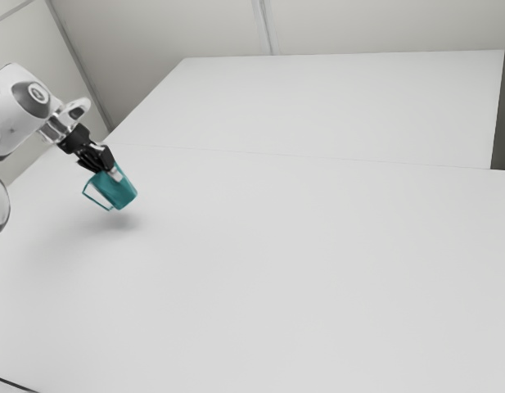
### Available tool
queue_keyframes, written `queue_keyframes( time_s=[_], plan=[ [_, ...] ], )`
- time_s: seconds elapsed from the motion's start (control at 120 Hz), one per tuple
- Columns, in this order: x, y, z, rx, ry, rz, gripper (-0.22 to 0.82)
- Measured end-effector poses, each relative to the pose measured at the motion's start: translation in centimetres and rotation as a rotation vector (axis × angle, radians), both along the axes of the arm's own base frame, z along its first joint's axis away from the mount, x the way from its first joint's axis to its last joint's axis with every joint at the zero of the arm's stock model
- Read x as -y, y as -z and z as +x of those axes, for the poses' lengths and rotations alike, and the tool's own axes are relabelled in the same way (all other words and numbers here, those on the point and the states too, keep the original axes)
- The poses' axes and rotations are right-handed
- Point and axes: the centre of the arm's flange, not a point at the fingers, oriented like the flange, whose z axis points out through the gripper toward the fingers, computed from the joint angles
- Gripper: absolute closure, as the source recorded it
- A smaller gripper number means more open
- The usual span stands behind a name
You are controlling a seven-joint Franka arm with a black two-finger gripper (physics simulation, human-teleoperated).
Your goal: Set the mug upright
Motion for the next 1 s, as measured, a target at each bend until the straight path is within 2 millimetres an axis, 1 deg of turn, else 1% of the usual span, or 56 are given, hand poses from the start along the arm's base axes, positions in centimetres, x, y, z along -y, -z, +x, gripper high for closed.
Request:
queue_keyframes(
  time_s=[0.067,0.125,0.267,0.317,0.375,0.525,0.575,0.625,0.667,0.825,0.917,1.0],
  plan=[
    [4.8,-2.0,0.1,0.001,0.069,0.099,0.76],
    [8.3,-3.5,-0.3,0.006,0.11,0.176,0.76],
    [15.2,-4.7,-1.4,0.005,0.158,0.322,0.77],
    [17.4,-4.3,-2.0,0.004,0.166,0.362,0.77],
    [19.5,-3.8,-2.6,0.01,0.16,0.393,0.78],
    [24.2,-3.5,-4.6,0.036,0.1,0.426,0.78],
    [25.7,-2.9,-5.7,0.038,0.079,0.429,0.78],
    [27.0,-2.5,-6.5,0.041,0.053,0.43,0.78],
    [27.6,-2.2,-7.0,0.042,0.024,0.43,0.78],
    [27.7,-0.7,-8.7,0.024,-0.119,0.423,0.78],
    [28.0,0.2,-9.0,0.021,-0.189,0.414,0.78],
    [28.8,0.9,-8.9,0.019,-0.239,0.404,0.78]
  ],
)
